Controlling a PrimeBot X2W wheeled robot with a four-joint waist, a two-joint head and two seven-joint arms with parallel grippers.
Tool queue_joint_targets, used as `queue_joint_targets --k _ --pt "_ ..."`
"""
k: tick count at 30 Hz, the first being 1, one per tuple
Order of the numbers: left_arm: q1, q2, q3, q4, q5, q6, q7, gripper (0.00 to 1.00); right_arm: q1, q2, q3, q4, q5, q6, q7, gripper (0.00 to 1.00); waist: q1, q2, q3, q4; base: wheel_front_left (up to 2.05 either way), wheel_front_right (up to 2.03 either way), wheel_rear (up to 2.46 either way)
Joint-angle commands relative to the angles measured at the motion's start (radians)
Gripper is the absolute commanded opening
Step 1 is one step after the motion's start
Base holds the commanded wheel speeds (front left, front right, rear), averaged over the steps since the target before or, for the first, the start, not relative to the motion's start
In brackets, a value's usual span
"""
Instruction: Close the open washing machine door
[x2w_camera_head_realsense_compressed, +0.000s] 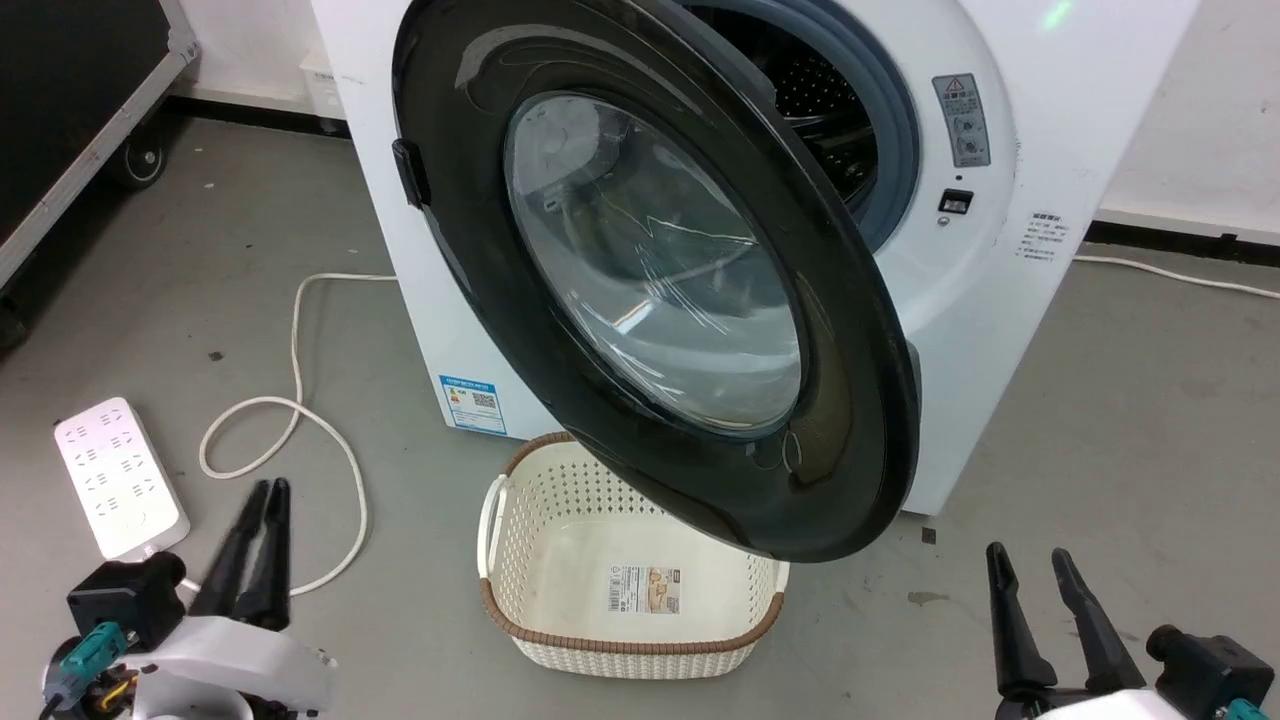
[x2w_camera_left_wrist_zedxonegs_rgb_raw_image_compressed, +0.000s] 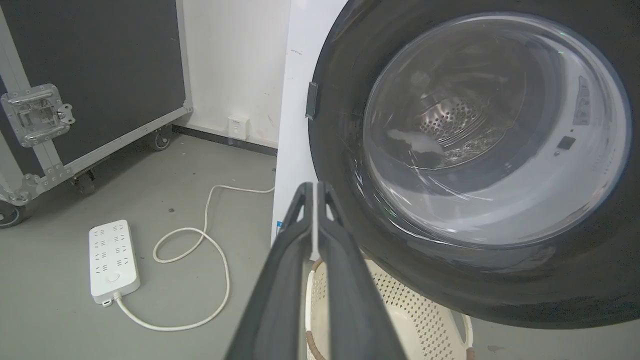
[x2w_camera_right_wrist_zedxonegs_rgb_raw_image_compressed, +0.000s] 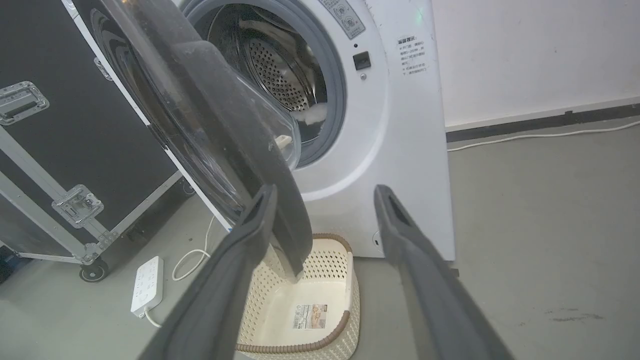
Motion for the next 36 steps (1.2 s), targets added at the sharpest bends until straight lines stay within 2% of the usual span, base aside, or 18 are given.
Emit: queue_joint_targets --k 1,7,8,9,10,11,15,18,26,27,36 --pt "0.012 -0.003 0.011 -0.007 0.017 0.002 -0.005 1.00 0.011 -0.001 -0.001 -0.009 -0.009 0.001 -0.005 1.00 0.0000 0.0000 0.001 0.000 0.00 0.00 0.00" --pt "0.012 -0.012 0.024 -0.019 0.057 -0.001 -0.005 1.00 0.016 -0.001 -0.018 -0.046 -0.094 0.001 -0.005 1.00 0.0000 0.0000 0.001 0.002 0.00 0.00 0.00" --pt "0.012 -0.014 0.027 -0.021 0.063 -0.001 -0.005 1.00 0.016 -0.001 -0.018 -0.055 -0.113 0.001 -0.005 0.45 0.0000 0.0000 0.002 0.004 0.00 0.00 0.00" --pt "0.012 -0.017 0.028 -0.024 0.068 -0.002 -0.005 1.00 0.017 -0.001 -0.011 -0.064 -0.129 0.001 -0.005 0.04 0.0000 0.0000 0.003 0.005 0.00 0.00 0.00" --pt "0.011 -0.019 0.029 -0.025 0.071 -0.003 -0.005 1.00 0.017 -0.001 0.002 -0.071 -0.138 0.001 -0.005 0.00 0.0000 0.0000 0.004 0.007 0.00 0.00 0.00" --pt "0.008 -0.027 0.029 -0.032 0.082 -0.007 -0.005 1.00 0.013 -0.001 0.062 -0.101 -0.154 0.001 0.006 0.00 0.0000 0.0000 0.013 0.015 0.00 0.00 0.00" --pt "0.001 -0.038 0.035 -0.039 0.089 -0.013 -0.005 1.00 -0.014 -0.001 0.163 -0.133 -0.161 0.001 0.056 0.00 0.0000 0.0000 0.028 0.024 0.00 0.00 0.00" --pt "-0.005 -0.047 0.045 -0.043 0.098 -0.024 -0.005 1.00 -0.078 -0.001 0.199 -0.088 -0.166 0.001 0.088 0.00 0.0000 0.0000 0.050 0.037 0.00 0.00 0.00" --pt "-0.018 -0.062 0.059 -0.040 0.108 -0.044 -0.005 1.00 -0.175 -0.001 0.123 0.028 -0.163 0.001 0.062 0.00 0.0000 0.0000 0.078 0.060 0.00 0.00 0.00" --pt "-0.027 -0.067 0.068 -0.042 0.113 -0.054 -0.005 1.00 -0.218 -0.001 0.064 0.064 -0.174 0.001 0.047 0.00 0.0000 0.0000 0.100 0.069 0.00 0.00 0.00" --pt "-0.070 -0.075 0.087 -0.053 0.128 -0.089 -0.005 1.00 -0.360 -0.001 -0.088 0.127 -0.232 0.001 0.041 0.00 0.0000 0.0000 0.176 0.089 0.00 0.00 0.00"
